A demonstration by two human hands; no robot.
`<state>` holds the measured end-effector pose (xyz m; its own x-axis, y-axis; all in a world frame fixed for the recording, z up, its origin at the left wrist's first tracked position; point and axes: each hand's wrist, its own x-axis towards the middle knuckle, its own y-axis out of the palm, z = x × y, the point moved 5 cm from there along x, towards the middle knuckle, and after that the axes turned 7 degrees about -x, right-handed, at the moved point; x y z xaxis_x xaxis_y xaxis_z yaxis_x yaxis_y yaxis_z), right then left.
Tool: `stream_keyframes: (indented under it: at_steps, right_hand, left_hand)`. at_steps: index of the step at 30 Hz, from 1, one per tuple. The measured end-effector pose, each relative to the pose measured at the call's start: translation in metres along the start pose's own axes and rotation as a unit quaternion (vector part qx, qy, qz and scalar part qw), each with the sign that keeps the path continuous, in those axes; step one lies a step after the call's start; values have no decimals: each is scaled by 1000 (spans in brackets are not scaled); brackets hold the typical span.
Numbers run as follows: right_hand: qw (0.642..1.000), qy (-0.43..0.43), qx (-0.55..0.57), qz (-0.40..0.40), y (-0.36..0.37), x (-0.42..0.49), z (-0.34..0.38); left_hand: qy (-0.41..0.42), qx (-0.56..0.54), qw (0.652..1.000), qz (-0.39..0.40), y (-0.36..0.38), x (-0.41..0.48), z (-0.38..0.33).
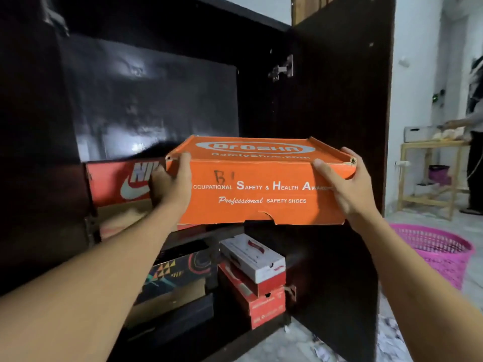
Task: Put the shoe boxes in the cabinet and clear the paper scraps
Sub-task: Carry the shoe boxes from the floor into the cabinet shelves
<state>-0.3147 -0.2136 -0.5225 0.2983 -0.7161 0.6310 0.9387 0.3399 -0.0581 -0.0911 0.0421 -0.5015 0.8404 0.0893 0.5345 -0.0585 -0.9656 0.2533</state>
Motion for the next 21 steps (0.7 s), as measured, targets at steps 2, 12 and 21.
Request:
stream_keyframes:
  at_steps: [2,12,21]
  right_hand:
    - [1000,-18,9,8,16,16,13]
    - [993,-90,35,60,100,78,40]
    - [990,-116,67,43,119,154,63]
  left_hand:
    - [24,17,999,-11,-1,24,-13]
    - [110,18,985,-134,-23,100,-35]
    - [119,32,980,-157,-11,126,-70]
